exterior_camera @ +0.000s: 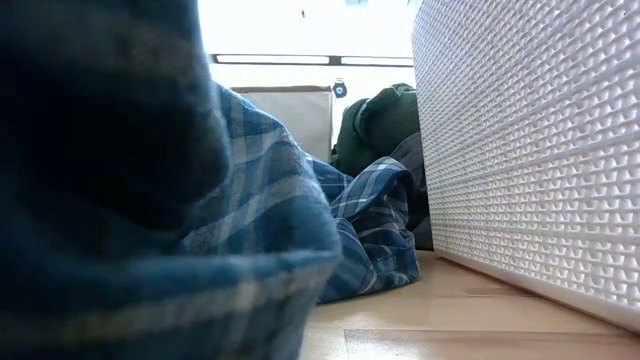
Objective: Sort clothes
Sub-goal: Put the dark blue long sleeve polo into the laundry organizer
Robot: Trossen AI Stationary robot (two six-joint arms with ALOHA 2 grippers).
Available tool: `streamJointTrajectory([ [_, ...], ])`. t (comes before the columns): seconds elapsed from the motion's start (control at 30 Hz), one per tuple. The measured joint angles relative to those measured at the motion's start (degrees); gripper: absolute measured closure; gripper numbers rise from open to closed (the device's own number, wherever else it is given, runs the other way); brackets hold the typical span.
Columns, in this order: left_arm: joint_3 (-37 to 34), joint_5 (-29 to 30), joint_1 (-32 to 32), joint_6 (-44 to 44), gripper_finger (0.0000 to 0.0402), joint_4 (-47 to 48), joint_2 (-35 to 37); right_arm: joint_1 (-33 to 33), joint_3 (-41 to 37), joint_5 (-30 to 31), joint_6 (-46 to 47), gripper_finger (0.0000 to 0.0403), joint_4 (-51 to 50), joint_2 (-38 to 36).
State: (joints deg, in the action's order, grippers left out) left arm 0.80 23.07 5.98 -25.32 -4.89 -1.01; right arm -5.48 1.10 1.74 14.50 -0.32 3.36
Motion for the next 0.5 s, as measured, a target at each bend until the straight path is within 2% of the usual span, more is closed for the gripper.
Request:
streamJointTrajectory([
  [0.37,0.01,-0.16,0.0,-0.6,0.0401,0.76,0.0,0.0,0.02,0.0,0.0,0.0402,0.0,-0.02],
  [0.5,0.02,-4.74,0.03,-1.16,0.0401,0.75,0.0,0.0,0.0,0.0,-0.02,0.0402,0.0,0.0],
])
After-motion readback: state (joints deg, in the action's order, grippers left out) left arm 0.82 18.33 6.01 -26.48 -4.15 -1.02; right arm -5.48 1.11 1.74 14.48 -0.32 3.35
